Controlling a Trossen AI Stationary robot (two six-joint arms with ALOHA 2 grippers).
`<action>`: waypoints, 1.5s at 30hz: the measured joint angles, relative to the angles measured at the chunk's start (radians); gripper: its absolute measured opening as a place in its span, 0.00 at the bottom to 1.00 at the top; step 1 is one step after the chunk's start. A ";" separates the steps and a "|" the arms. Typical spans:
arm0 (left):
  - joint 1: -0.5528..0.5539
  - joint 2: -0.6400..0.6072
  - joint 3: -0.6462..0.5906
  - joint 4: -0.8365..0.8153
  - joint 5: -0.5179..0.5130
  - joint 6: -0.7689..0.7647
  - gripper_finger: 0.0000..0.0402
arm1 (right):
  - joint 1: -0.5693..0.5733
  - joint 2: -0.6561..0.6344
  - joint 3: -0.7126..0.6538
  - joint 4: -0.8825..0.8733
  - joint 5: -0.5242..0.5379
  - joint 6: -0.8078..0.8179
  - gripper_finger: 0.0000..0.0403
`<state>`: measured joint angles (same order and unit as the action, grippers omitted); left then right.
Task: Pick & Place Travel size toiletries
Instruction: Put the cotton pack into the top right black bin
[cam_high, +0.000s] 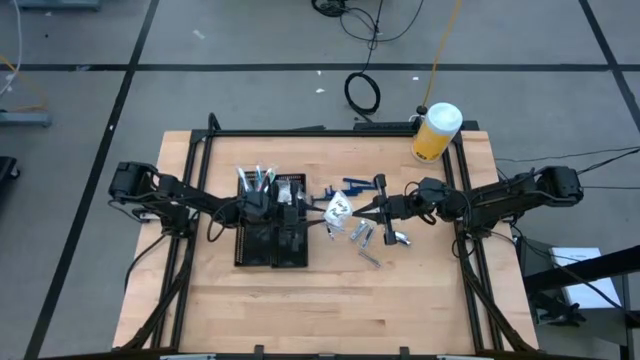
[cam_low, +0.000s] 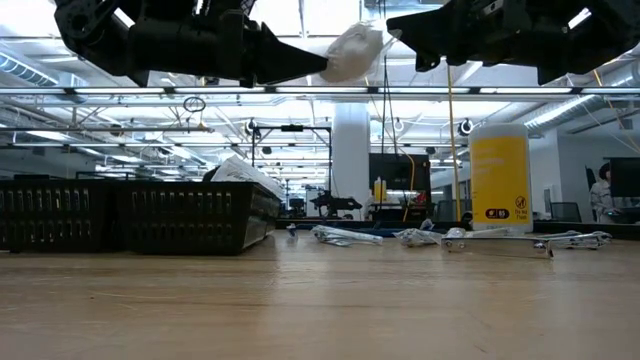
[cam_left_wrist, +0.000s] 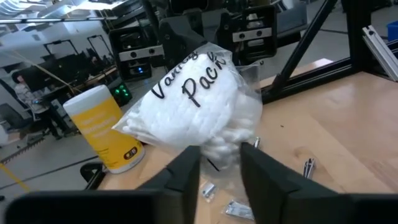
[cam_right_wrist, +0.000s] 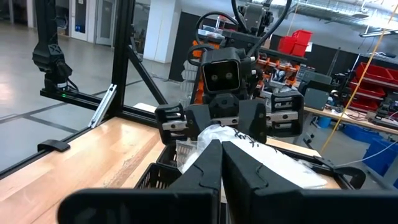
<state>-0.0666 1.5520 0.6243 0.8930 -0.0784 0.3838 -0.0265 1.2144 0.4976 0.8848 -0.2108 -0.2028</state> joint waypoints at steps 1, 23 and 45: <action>0.000 0.000 0.000 0.000 0.000 0.000 0.22 | 0.000 0.000 0.000 0.000 0.000 0.000 0.00; -0.072 -0.264 0.000 -0.382 -0.369 -0.008 0.00 | 0.000 0.000 0.000 -0.212 0.004 0.091 0.24; -0.034 -0.175 -0.001 -1.054 -0.514 -0.720 0.00 | 0.000 0.000 0.000 -0.224 0.106 0.085 0.51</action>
<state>-0.1005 1.3773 0.6236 -0.1606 -0.5922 -0.3362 -0.0269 1.2148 0.4980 0.6610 -0.1047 -0.1174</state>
